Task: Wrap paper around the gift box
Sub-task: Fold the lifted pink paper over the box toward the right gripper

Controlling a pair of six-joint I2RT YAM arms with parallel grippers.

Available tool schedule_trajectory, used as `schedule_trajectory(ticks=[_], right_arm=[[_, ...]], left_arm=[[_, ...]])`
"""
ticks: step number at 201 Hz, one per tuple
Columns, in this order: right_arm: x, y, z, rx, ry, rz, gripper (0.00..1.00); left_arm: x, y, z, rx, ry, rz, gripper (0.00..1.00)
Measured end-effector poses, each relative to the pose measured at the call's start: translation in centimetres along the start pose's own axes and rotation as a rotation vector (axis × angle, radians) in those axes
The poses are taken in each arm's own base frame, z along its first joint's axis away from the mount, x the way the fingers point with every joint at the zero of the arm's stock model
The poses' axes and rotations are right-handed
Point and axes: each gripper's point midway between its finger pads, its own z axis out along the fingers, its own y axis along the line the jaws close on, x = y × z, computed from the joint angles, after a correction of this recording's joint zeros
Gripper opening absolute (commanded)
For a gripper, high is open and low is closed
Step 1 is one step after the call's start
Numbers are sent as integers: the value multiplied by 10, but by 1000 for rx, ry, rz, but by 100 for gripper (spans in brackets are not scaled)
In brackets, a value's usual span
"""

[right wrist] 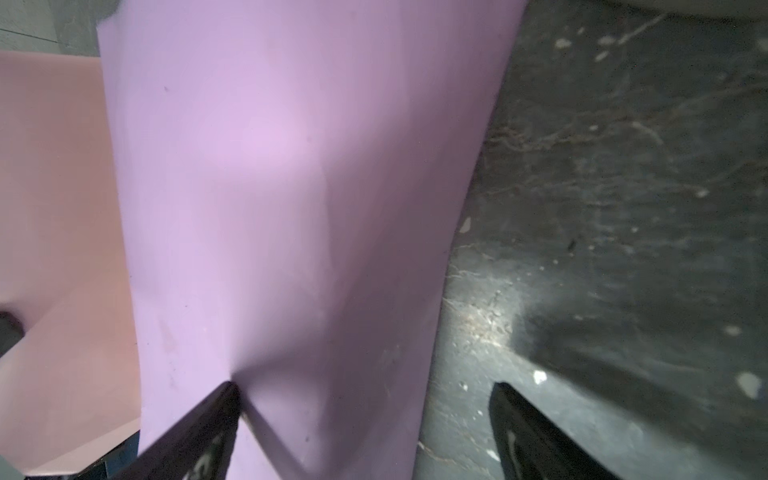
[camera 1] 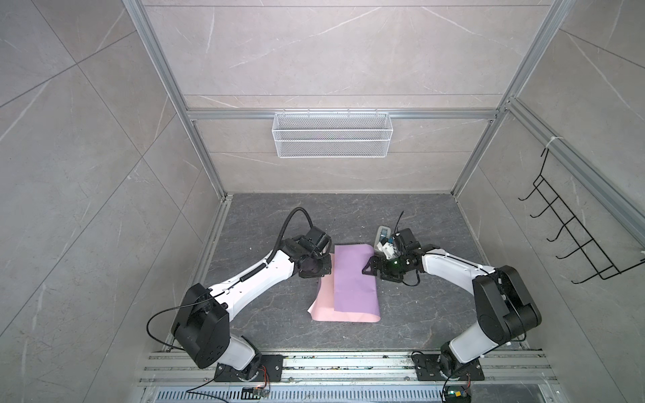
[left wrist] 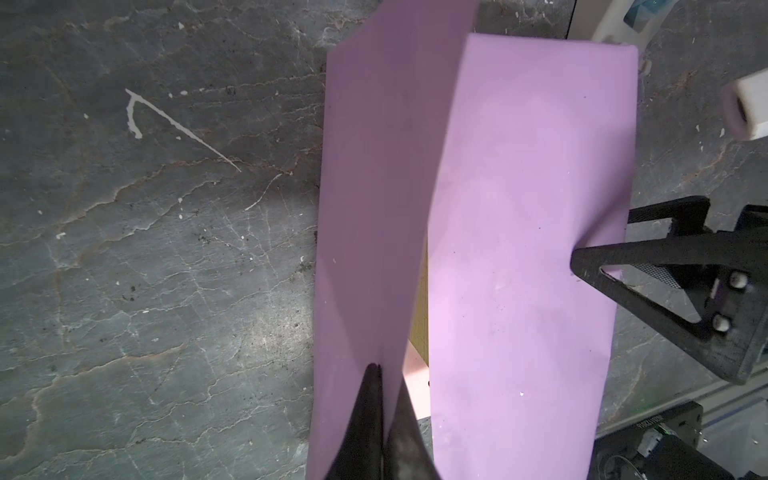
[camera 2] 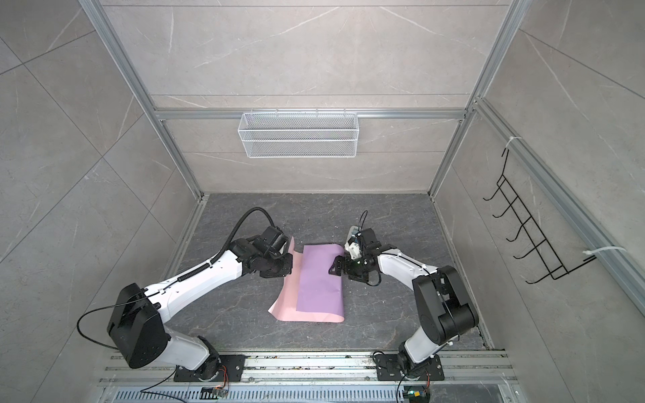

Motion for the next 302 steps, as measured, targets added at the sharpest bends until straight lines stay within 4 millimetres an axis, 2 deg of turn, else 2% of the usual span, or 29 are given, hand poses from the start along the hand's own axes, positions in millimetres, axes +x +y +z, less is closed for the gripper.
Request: schedule_trajectory(ticks=[59, 138, 254, 302], right_arm=[[0, 0, 0, 0, 1, 0, 95], [0, 1, 1, -1, 0, -2, 95], [0, 2, 2, -3, -1, -7, 94], [-1, 2, 2, -3, -2, -8, 95]], left_arm=[[0, -27, 10, -51, 31, 69, 0], [9, -47, 23, -113, 77, 141, 0], [14, -56, 45, -131, 137, 169, 0], [15, -63, 46, -107, 149, 174, 0]])
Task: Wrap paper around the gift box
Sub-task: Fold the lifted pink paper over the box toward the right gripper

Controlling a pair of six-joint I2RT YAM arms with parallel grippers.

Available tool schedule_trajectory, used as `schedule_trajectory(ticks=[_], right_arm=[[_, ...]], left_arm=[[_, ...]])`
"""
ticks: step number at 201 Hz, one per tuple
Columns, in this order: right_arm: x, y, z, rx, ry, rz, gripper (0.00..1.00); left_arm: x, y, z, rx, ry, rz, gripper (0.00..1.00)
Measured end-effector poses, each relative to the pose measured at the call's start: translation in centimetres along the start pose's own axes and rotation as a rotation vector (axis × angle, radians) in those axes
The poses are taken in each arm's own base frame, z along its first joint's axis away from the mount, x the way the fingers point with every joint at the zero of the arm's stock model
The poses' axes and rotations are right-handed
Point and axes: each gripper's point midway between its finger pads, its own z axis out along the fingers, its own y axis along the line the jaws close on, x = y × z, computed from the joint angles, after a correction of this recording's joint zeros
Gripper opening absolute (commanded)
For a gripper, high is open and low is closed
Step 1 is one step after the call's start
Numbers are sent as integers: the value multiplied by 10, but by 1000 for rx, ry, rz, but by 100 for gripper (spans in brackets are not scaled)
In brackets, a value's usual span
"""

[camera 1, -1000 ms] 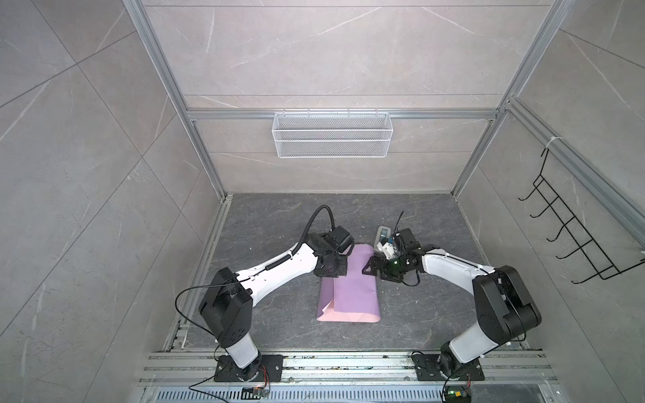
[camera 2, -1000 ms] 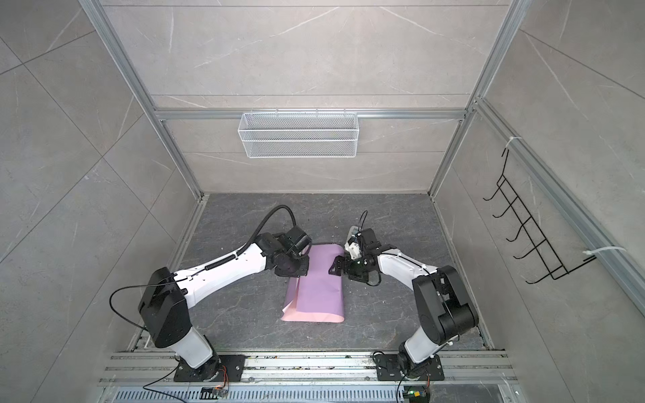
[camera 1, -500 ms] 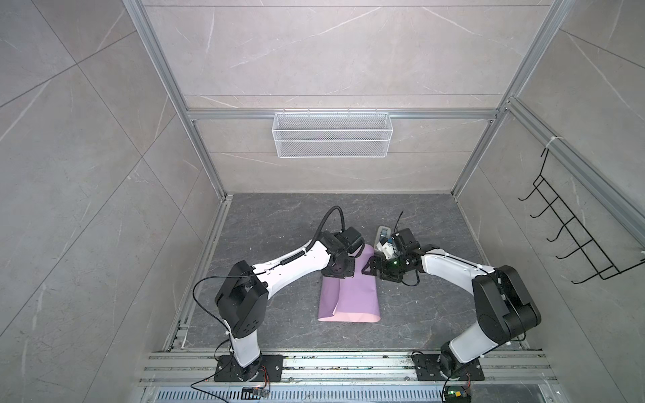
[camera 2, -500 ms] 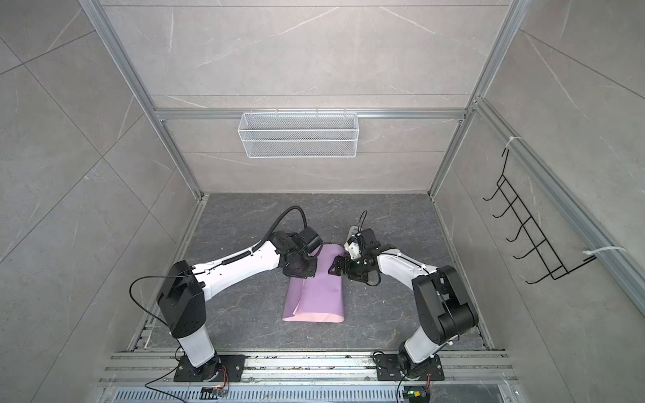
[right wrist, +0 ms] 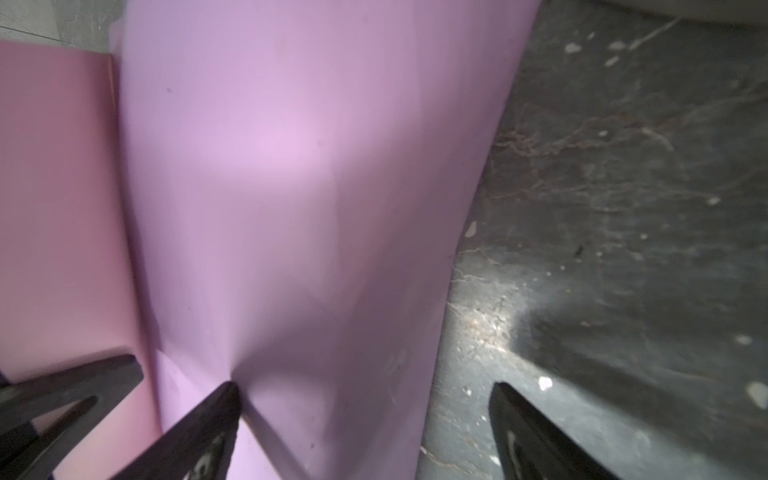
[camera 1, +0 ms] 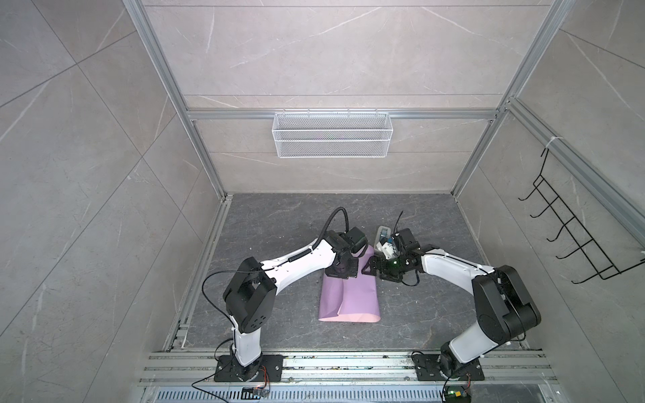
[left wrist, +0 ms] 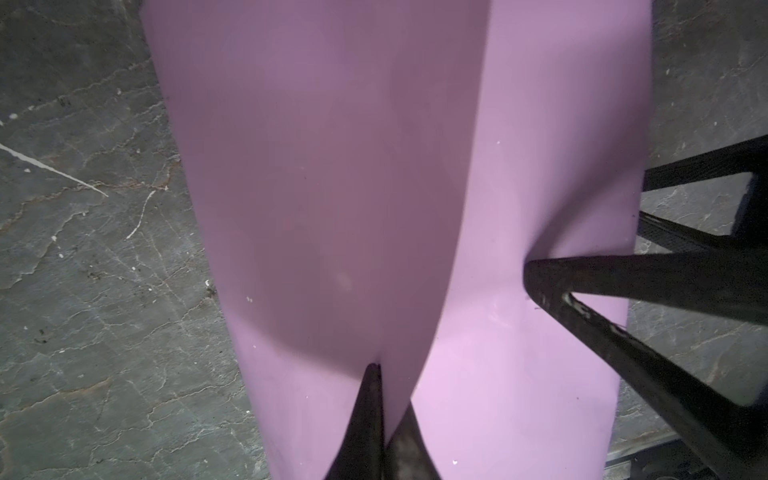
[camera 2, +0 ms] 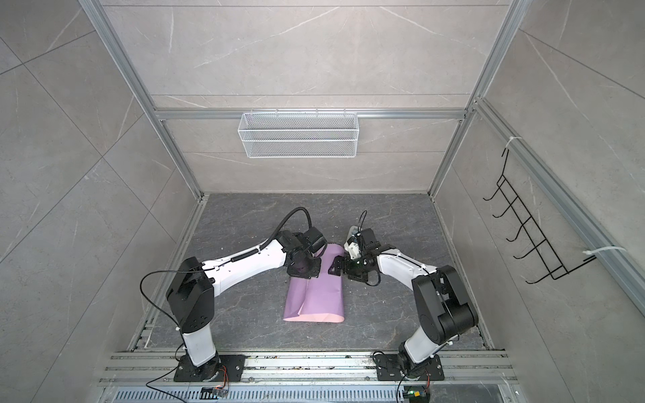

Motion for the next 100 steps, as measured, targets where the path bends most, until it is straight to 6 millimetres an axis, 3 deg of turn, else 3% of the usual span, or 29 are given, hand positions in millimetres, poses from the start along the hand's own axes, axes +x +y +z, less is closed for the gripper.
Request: schedule_trajectory(ticks=[55, 100], right_arm=[[0, 0, 0, 0, 0, 0, 95], [0, 0, 0, 0, 0, 0, 94]], left_arm=[[-6, -11, 1, 35, 0, 2, 0], [-7, -19, 14, 58, 24, 2, 0]])
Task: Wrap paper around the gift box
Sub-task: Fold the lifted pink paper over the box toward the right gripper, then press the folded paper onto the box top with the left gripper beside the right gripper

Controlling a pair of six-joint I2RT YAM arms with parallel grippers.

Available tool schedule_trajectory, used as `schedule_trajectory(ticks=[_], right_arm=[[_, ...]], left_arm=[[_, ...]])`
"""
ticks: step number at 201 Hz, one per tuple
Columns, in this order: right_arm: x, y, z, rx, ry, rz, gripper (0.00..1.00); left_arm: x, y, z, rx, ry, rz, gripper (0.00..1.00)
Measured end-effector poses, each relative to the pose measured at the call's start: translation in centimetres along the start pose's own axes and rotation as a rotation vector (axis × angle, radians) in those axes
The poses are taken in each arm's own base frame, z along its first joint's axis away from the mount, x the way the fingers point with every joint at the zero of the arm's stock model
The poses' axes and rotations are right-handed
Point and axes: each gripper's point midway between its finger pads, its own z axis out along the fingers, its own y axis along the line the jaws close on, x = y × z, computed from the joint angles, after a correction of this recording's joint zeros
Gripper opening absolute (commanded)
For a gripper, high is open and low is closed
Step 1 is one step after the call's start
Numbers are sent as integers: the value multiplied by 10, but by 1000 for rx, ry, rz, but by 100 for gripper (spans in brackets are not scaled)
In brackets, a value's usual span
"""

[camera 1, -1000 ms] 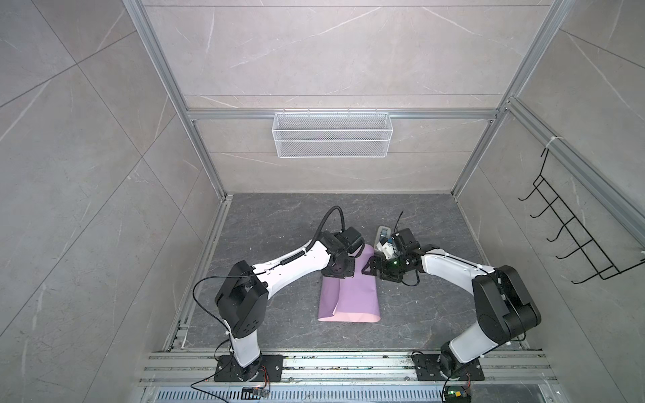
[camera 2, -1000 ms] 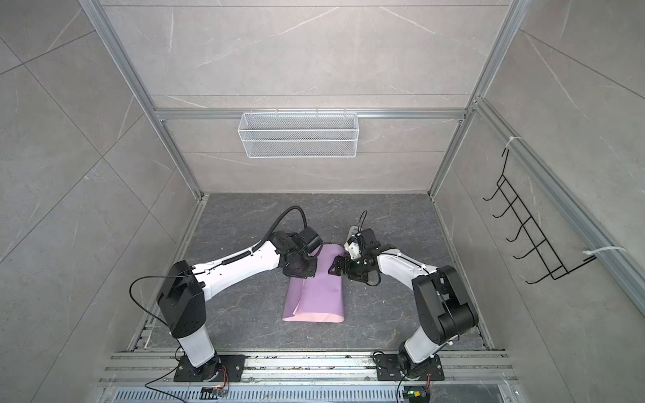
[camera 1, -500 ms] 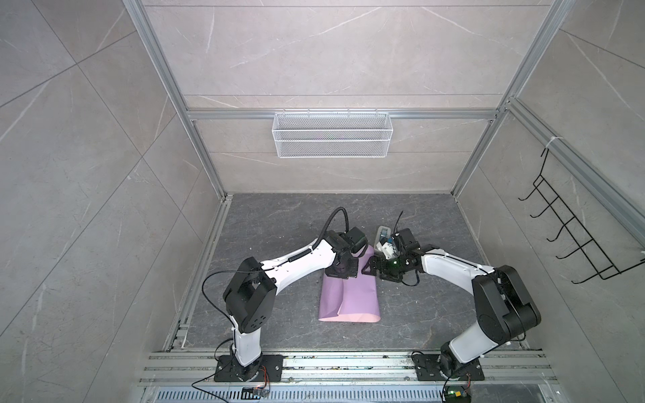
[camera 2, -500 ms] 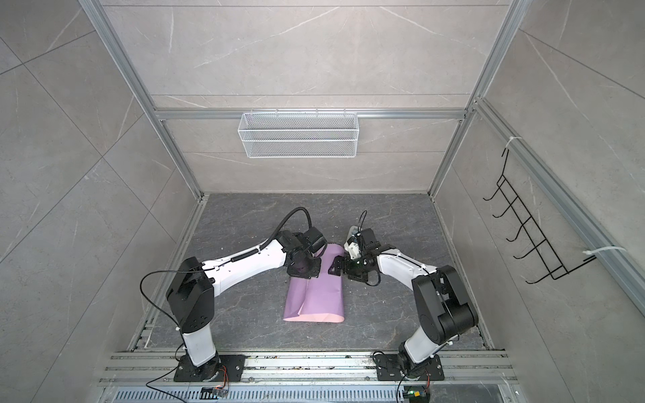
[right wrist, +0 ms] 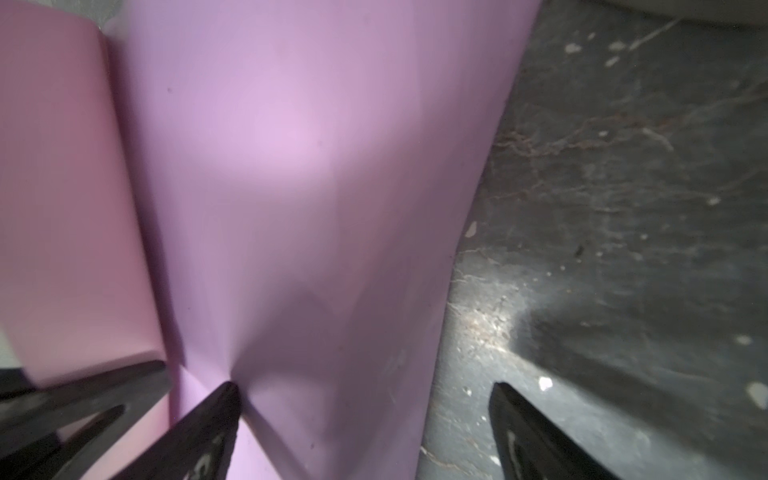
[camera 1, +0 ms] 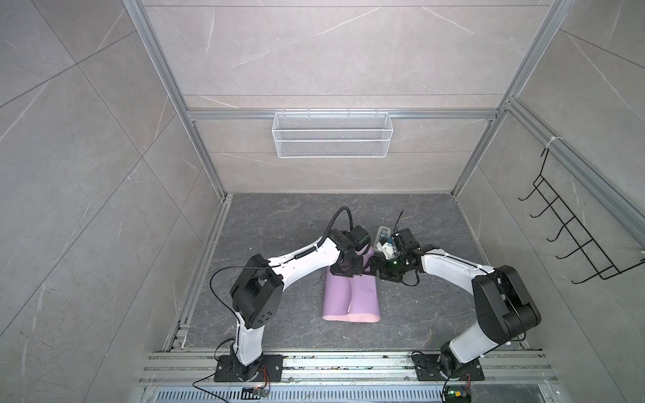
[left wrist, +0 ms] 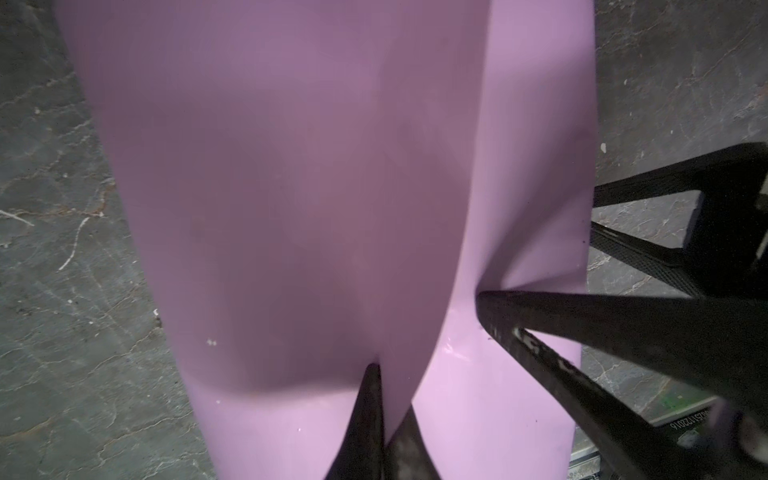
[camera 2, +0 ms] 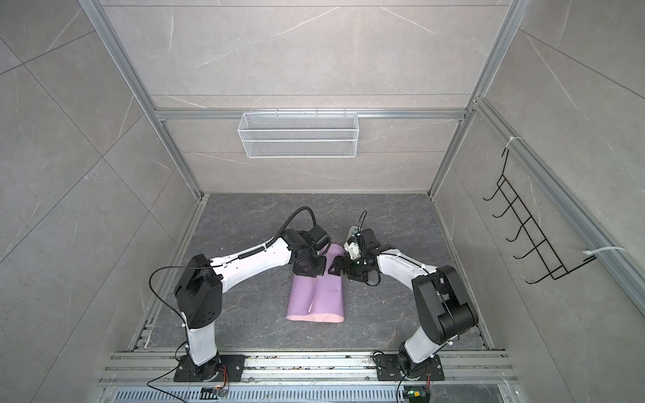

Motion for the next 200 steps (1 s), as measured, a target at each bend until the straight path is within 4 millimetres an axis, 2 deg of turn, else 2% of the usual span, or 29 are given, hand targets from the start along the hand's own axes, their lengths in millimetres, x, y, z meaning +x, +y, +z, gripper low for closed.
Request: schedule_trajectory(ticks=[53, 140, 200], right_arm=[[0, 0, 0, 0, 0, -1, 95], [2, 4, -2, -1, 7, 8, 96], [1, 1, -23, -8, -18, 38, 97]], left_arm=[[-1, -4, 4, 23, 3, -1, 0], [-3, 0, 4, 55, -37, -11, 0], [-3, 1, 4, 60, -41, -13, 0]])
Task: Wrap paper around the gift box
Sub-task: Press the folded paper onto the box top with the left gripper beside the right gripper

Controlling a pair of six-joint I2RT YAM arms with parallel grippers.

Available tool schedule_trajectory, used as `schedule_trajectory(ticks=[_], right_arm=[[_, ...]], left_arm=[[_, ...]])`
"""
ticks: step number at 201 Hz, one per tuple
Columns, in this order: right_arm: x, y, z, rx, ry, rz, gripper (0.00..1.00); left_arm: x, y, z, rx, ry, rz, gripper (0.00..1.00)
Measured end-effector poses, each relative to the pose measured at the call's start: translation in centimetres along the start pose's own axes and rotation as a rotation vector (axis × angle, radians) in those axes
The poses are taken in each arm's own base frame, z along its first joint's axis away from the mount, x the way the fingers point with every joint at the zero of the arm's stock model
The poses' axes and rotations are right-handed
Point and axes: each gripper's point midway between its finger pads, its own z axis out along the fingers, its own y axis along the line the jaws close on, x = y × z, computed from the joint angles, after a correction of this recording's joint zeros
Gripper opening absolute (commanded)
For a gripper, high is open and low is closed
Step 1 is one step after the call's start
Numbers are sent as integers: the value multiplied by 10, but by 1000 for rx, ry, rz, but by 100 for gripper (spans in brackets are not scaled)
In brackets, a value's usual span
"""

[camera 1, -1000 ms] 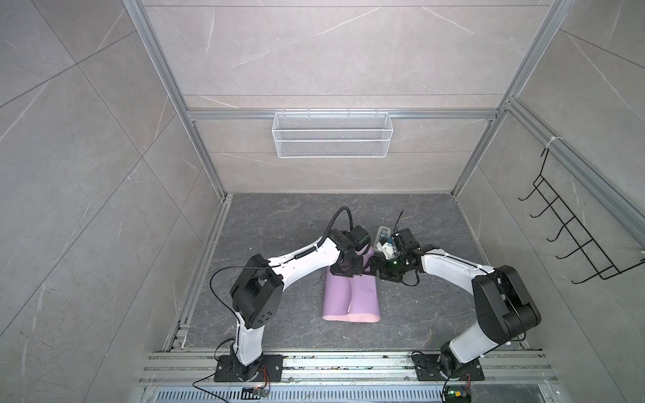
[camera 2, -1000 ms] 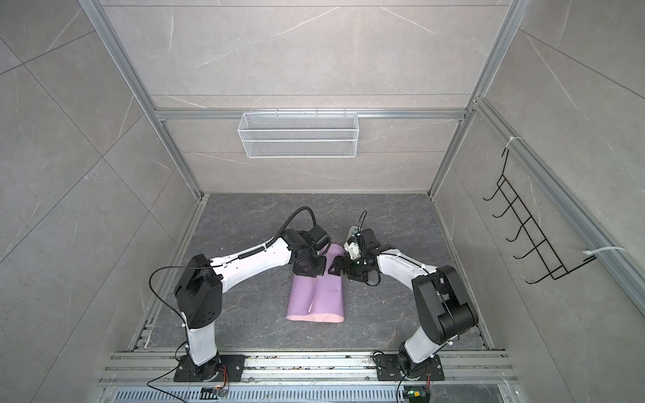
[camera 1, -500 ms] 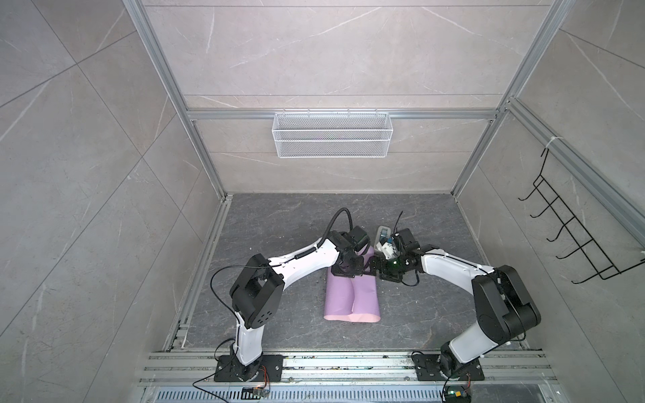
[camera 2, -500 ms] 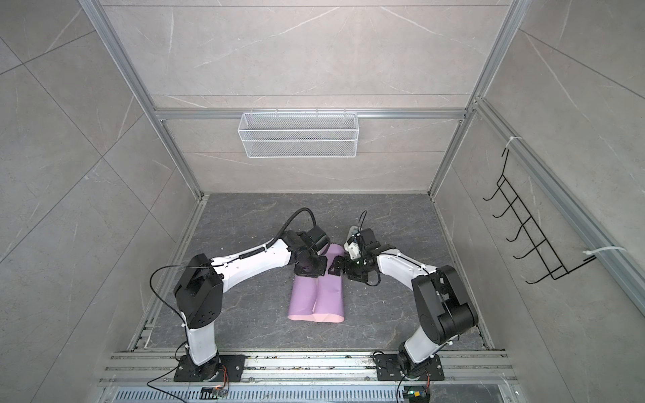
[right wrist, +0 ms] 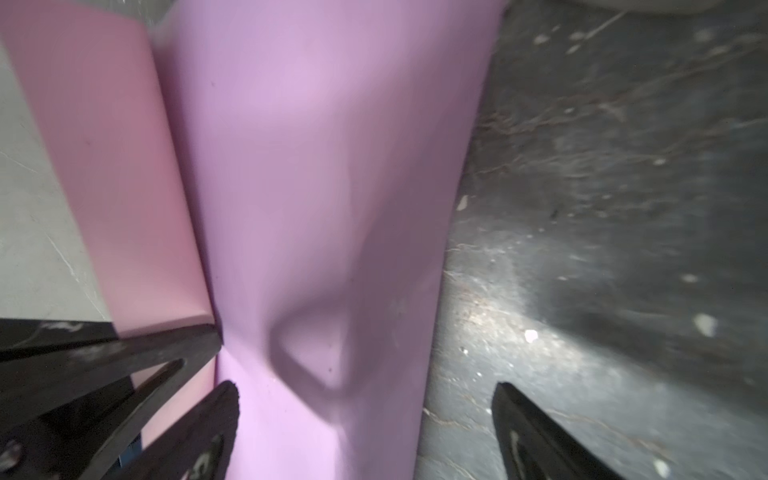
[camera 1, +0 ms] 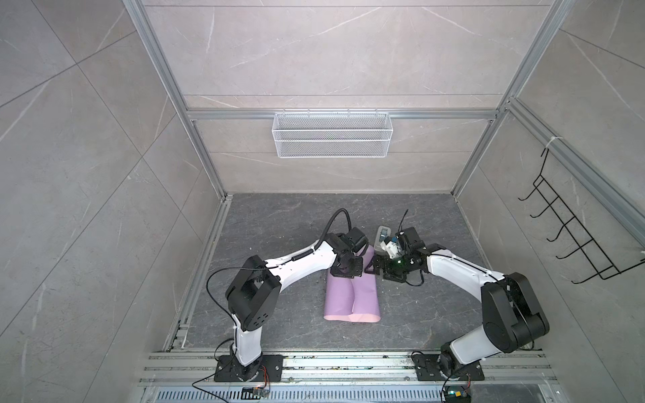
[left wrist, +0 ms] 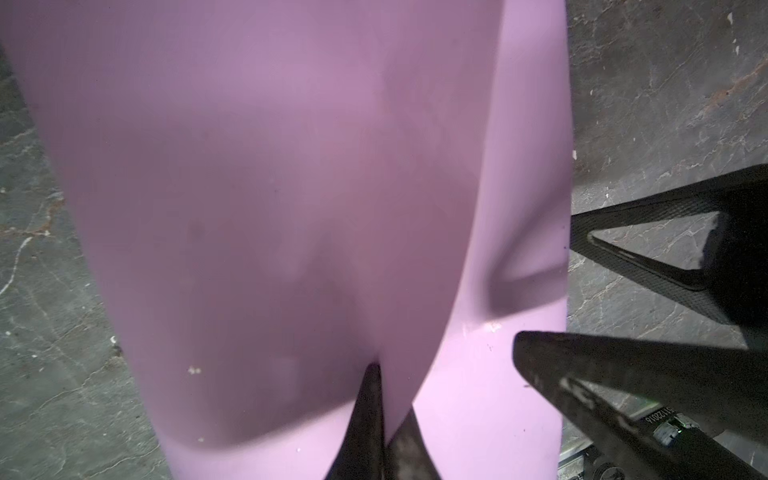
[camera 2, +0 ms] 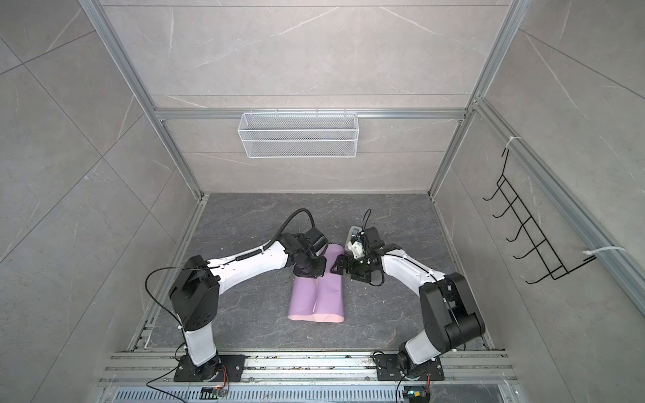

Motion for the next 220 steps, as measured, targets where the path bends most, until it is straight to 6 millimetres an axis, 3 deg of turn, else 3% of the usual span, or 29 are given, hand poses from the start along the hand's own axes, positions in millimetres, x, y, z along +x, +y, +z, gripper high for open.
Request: schedule_trajectory(ticks=[51, 129, 178, 220], right_arm=[[11, -14, 7, 19, 32, 28, 95], [12, -15, 10, -6, 29, 24, 95], [12, -14, 11, -13, 28, 23, 94], [11, -14, 11, -13, 27, 22, 95]], left_arm=[[0, 0, 0, 1, 0, -1, 0], [-1, -3, -5, 7, 10, -1, 0], [-11, -16, -15, 46, -6, 2, 0], [-12, -25, -7, 77, 22, 2, 0]])
